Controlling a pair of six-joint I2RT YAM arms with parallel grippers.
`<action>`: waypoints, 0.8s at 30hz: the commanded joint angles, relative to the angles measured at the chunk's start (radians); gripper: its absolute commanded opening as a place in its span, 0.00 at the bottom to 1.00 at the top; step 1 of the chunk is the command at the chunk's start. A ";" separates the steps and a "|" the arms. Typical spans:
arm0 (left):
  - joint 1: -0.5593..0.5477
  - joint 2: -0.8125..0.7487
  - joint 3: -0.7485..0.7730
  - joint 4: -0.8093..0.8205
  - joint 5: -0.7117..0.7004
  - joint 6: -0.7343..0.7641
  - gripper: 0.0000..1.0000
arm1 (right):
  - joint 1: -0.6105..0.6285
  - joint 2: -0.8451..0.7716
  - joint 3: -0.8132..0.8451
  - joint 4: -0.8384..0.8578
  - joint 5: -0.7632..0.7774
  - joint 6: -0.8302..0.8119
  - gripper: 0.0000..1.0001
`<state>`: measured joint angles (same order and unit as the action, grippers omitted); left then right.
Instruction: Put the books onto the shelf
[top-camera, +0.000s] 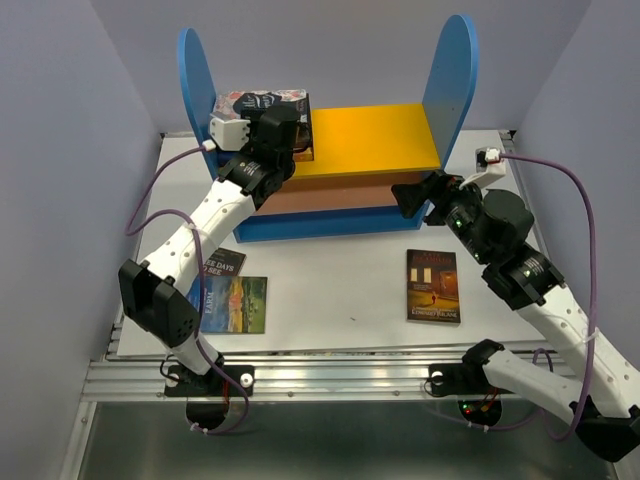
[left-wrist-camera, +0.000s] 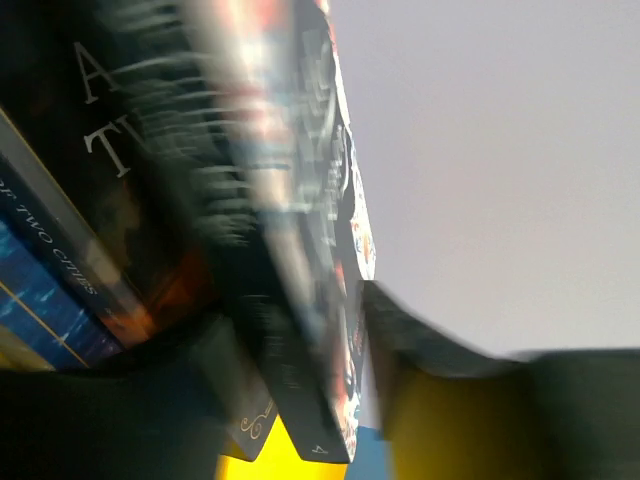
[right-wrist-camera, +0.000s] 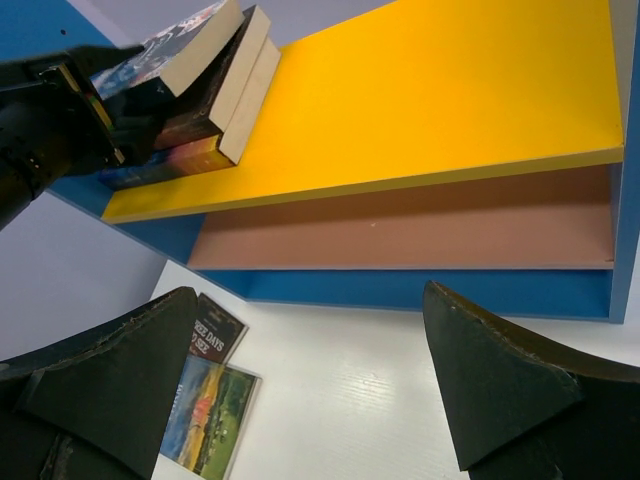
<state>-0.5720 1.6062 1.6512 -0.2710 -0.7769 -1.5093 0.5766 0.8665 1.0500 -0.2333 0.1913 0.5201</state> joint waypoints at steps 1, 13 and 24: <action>0.006 -0.061 0.002 -0.008 -0.027 -0.012 0.67 | -0.001 0.009 0.007 0.022 0.005 -0.012 1.00; 0.004 -0.158 -0.111 0.030 0.125 0.024 0.96 | -0.001 0.028 0.012 0.022 -0.029 -0.014 1.00; 0.006 -0.267 -0.244 0.125 0.290 0.181 0.99 | -0.001 0.075 0.021 -0.020 -0.116 -0.025 1.00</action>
<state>-0.5674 1.3941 1.4494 -0.1997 -0.5579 -1.4158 0.5766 0.9356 1.0500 -0.2428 0.1028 0.5137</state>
